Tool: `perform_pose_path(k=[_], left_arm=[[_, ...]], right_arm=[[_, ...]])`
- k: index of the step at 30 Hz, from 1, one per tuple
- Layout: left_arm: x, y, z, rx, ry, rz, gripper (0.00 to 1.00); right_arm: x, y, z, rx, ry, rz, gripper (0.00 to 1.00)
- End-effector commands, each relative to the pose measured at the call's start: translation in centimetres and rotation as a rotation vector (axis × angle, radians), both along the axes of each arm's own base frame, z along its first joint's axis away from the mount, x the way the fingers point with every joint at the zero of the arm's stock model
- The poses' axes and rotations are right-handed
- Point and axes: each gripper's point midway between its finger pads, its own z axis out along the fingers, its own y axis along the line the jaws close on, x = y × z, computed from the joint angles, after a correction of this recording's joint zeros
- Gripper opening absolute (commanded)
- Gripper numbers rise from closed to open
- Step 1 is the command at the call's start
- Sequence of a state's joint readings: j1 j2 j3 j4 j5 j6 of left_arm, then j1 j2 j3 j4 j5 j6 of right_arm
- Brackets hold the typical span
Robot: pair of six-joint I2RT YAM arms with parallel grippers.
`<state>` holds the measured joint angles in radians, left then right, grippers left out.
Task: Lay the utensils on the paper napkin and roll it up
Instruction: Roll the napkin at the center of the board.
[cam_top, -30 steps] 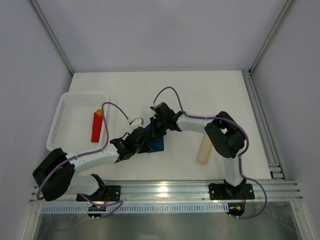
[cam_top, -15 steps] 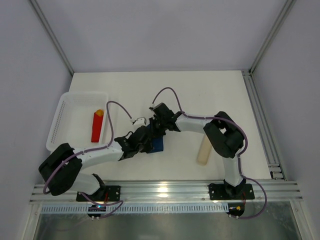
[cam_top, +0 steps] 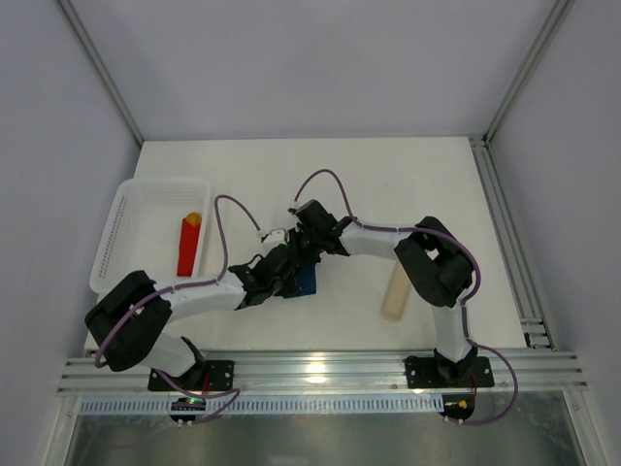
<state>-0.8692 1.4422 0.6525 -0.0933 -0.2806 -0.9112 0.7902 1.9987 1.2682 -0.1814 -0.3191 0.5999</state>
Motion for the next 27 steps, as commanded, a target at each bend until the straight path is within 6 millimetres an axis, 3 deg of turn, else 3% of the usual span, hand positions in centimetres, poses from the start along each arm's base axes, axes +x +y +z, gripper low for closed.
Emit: perform_pose_path(k=[1, 12, 19, 22, 27], left_arm=[[1.5, -0.6, 1.1, -0.020, -0.055, 0.026, 0.00], [1.4, -0.3, 0.3, -0.003, -0.042, 0.034, 0.00], [0.8, 0.7, -0.5, 0.009, -0.027, 0.064, 0.00], [0.5, 0.9, -0.7, 0.007, -0.020, 0.066, 0.00], [0.4, 1.0, -0.8, 0.003, -0.020, 0.069, 0.00]], right_arm=[[0.6, 1.0, 1.0, 0.019, -0.032, 0.009, 0.04], [0.4, 1.0, 1.0, 0.017, -0.034, 0.019, 0.04], [0.6, 0.9, 2.0, 0.017, -0.058, 0.028, 0.12], [0.7, 0.8, 2.6, 0.016, -0.074, 0.031, 0.17], [1.2, 0.2, 3.7, -0.009, -0.124, 0.033, 0.35]])
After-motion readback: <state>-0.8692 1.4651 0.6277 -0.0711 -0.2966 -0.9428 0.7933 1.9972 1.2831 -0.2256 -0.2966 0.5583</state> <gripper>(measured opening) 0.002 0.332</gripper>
